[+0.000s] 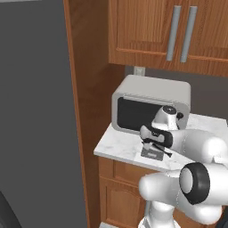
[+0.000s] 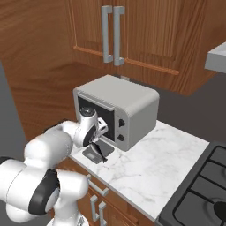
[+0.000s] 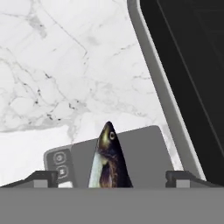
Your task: Take the fish from the fridge and place it on the digital scale on the counter by the fridge. Wait a few seconds for a reading, then move it to the plate on the dining counter.
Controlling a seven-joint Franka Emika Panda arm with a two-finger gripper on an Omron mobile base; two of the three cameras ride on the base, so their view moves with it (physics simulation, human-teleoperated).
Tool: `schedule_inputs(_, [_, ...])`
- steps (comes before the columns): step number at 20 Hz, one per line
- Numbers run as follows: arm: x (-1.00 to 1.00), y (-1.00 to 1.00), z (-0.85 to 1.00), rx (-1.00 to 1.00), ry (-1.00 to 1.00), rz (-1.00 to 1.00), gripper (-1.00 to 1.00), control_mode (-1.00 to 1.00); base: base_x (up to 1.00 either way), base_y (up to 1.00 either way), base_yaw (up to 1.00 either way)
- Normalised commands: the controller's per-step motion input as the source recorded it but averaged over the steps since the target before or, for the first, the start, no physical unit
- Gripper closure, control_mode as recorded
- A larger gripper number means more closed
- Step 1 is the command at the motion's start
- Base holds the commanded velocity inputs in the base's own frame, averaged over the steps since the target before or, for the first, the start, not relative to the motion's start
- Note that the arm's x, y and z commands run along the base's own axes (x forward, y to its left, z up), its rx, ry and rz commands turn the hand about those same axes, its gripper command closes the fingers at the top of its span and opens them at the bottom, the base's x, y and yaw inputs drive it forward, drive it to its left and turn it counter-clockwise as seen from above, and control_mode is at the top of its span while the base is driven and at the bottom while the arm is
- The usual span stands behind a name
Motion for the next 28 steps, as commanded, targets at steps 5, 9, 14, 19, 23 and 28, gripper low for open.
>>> schedule_inputs(5, [-0.32, 0.00, 0.56, 0.00, -0.07, 0.00, -1.00, -1.00, 0.00, 0.00, 0.00])
schedule_inputs(9, [-0.53, 0.00, 0.25, 0.00, 0.00, 0.00, -1.00, -1.00, 0.00, 0.00, 0.00])
schedule_inputs(14, [-0.85, 0.00, 0.20, 0.00, 0.00, -0.03, -1.00, -1.00, 0.00, 0.00, 0.00])
schedule_inputs(19, [-0.50, 0.00, 0.14, 0.00, 0.00, -0.09, -1.00, -1.00, 0.00, 0.00, 0.00])
schedule_inputs(23, [-0.07, 0.00, 0.08, 0.00, 0.00, -0.13, -1.00, -1.00, 0.00, 0.00, 0.00])
schedule_inputs(28, [0.00, 0.00, 0.10, 0.00, 0.00, -0.08, -1.00, -1.00, 0.00, 0.00, 0.00])
